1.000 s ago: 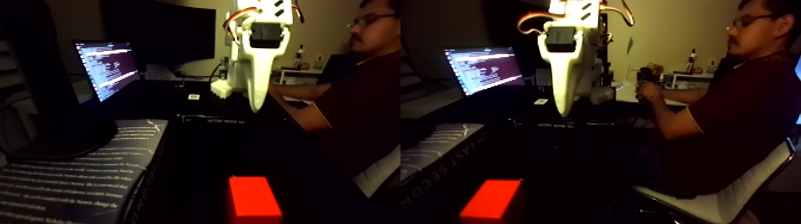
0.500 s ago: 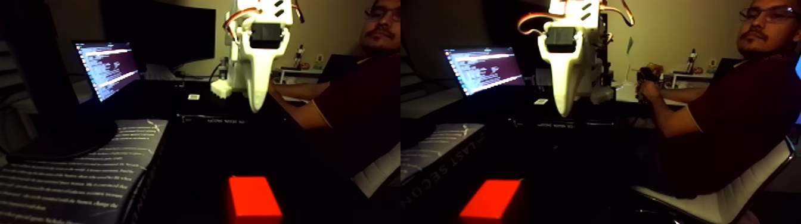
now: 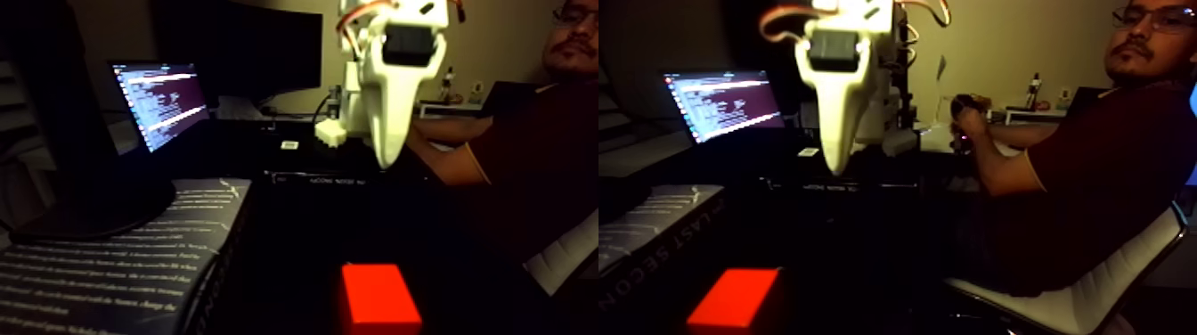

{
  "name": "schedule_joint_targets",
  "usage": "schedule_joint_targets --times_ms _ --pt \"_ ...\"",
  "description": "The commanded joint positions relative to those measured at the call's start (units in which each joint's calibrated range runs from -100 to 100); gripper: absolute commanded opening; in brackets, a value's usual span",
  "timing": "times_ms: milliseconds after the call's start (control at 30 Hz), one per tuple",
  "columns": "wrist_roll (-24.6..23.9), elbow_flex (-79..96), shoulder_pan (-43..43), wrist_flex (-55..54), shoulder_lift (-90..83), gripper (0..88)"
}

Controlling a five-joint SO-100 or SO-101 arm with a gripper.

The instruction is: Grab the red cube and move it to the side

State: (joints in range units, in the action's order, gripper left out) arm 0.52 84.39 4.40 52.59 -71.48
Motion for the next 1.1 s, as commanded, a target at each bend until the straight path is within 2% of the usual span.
schedule_joint_targets --times_ms 0,233,467,1067 --pt "1.44 -8.79 -0.32 1.46 4.08 0.9" --pt "3.17 -23.85 -0.4 8.3 13.66 1.5" --pt "3.12 -33.92 -0.4 12.95 23.41 13.9" --pt "2.52 -46.43 -0.24 10.92 46.6 13.7"
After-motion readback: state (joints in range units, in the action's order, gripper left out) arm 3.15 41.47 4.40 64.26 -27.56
